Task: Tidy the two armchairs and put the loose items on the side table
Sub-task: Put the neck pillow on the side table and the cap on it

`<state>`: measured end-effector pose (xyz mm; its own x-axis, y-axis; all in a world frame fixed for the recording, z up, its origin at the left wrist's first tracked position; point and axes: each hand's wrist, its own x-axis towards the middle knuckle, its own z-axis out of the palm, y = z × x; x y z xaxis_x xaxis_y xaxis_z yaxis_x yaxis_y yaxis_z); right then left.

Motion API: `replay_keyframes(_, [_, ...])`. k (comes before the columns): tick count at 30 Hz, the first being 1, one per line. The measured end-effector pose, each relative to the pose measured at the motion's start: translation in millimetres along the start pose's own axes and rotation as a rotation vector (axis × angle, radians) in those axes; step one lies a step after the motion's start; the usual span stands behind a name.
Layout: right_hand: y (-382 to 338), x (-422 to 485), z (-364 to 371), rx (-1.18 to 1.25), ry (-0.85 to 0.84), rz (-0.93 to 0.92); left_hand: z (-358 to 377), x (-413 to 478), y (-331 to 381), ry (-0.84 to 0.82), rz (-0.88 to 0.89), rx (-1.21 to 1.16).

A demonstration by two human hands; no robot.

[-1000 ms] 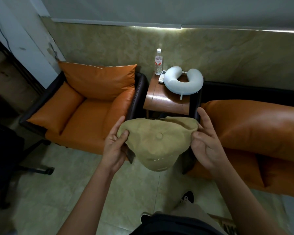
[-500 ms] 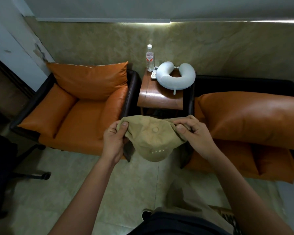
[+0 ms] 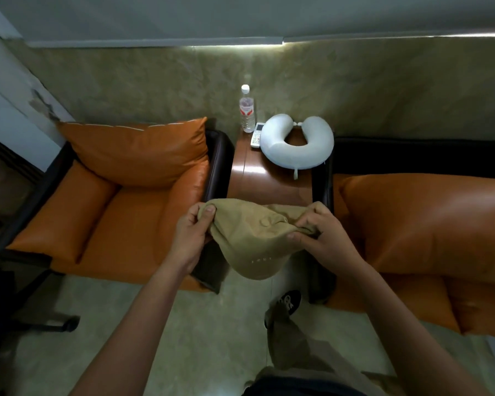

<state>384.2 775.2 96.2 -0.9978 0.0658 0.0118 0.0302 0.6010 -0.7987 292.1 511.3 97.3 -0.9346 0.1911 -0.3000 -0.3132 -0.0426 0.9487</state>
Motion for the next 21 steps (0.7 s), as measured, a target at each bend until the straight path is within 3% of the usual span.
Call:
replay_keyframes(9, [16,123,-36,0.059,0.052,-0.375,6,115,47,-0.041,0.404,0.604])
replay_keyframes(13, [16,167,-47,0.133,0.036,-0.409,14,151,62,-0.095,0.456,0.663])
replay_keyframes(21, [-3,221,-43,0.166,0.12,-0.358,50,211,87,-0.561,0.525,0.825])
